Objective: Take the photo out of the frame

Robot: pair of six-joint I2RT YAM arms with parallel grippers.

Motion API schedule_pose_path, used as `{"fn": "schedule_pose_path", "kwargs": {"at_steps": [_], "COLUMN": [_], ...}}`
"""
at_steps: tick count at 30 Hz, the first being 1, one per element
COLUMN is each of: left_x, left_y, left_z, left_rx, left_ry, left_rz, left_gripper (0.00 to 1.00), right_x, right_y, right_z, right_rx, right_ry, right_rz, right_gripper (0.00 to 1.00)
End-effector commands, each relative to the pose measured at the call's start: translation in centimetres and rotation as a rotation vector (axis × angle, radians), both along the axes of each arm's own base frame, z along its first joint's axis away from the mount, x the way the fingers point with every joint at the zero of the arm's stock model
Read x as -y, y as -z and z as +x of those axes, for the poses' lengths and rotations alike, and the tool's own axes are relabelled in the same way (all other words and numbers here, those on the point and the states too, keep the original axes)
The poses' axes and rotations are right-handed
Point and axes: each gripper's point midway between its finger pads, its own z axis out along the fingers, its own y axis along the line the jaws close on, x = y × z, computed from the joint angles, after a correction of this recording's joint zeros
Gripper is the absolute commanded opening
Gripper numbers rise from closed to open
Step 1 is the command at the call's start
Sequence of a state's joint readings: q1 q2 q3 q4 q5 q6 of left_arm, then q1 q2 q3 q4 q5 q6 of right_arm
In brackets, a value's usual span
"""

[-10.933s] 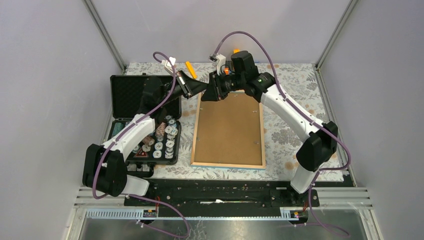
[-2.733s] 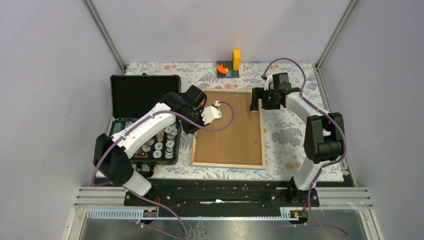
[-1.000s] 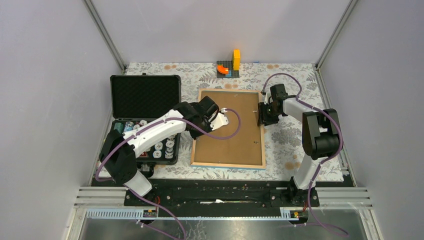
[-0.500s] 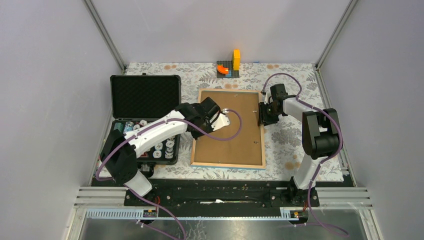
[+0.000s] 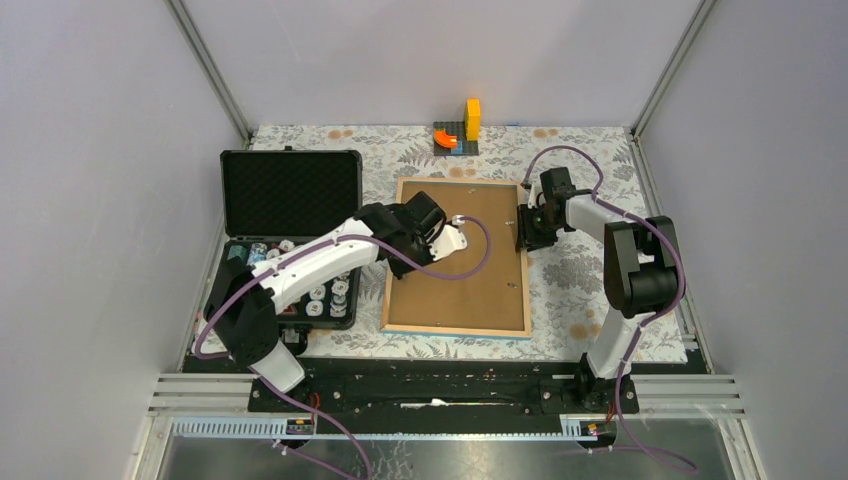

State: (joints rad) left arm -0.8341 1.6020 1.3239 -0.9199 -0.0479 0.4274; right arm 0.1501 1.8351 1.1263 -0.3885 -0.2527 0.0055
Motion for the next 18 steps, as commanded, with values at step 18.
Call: {"fn": "schedule_pose_path", "kwargs": {"at_steps": [18], "left_x": [-0.1], "left_y": [-6.8], "left_z": [2.1], "left_rx": [0.015], "left_ry": [-0.134], "left_rz": [-0.301], "left_gripper": [0.0], "right_x": [3.8], "right_y": [0.5], "right_z": [3.4], "right_rx": [0.065], "right_ry": [-0.26], "right_rz": [-0.265], "right_gripper": [0.11]}}
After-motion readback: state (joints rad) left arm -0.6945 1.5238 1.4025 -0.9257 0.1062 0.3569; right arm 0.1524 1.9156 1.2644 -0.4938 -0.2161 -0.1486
